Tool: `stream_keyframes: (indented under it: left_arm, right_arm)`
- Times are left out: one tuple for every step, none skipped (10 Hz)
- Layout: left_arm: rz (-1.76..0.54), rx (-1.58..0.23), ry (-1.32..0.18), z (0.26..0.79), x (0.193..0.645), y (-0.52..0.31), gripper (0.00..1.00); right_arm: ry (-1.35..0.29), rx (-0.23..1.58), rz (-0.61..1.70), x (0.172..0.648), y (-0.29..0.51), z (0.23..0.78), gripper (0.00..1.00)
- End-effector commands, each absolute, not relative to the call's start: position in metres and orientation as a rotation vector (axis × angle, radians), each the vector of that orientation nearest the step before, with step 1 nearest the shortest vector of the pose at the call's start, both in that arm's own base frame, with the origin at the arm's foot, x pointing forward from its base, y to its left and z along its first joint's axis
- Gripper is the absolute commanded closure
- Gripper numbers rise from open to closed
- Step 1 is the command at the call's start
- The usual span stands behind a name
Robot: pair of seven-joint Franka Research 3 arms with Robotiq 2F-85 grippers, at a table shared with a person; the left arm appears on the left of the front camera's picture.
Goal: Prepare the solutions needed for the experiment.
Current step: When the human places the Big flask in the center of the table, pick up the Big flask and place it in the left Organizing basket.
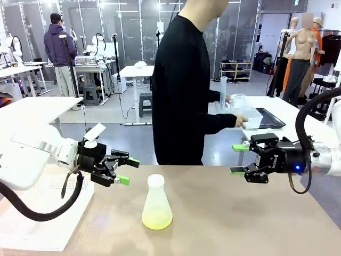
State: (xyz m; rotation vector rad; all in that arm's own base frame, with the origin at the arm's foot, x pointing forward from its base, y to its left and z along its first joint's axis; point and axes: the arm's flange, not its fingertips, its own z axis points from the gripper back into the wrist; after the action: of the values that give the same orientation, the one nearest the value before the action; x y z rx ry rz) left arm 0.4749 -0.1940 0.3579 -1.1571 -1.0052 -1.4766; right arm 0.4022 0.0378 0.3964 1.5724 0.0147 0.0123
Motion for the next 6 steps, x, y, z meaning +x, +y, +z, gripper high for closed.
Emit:
stream_keyframes:
  left_arm:
    - [-1.497, -1.149, -0.988, 0.346, 0.484, -0.203, 0.0]
    - [-1.493, -1.174, -0.989, 0.338, 0.486, -0.207, 0.0]
    - [-1.489, -1.189, -0.982, 0.331, 0.489, -0.21, 0.0]
    - [-1.485, -1.208, -0.987, 0.326, 0.489, -0.212, 0.0]
    - [-1.469, -1.221, -0.994, 0.323, 0.491, -0.213, 0.0]
    - [-1.454, -1.23, -0.995, 0.317, 0.494, -0.216, 0.0]
  right_arm:
    - [0.009, 1.574, 0.023, 0.401, 0.038, 0.396, 0.27]
    - [0.009, 1.574, 0.023, 0.401, 0.038, 0.396, 0.27]
    - [0.009, 1.574, 0.023, 0.401, 0.038, 0.396, 0.27]
    - [0.009, 1.574, 0.023, 0.401, 0.038, 0.396, 0.27]
    - [0.009, 1.574, 0.023, 0.401, 0.038, 0.396, 0.27]
    - [0.009, 1.574, 0.023, 0.401, 0.038, 0.396, 0.27]
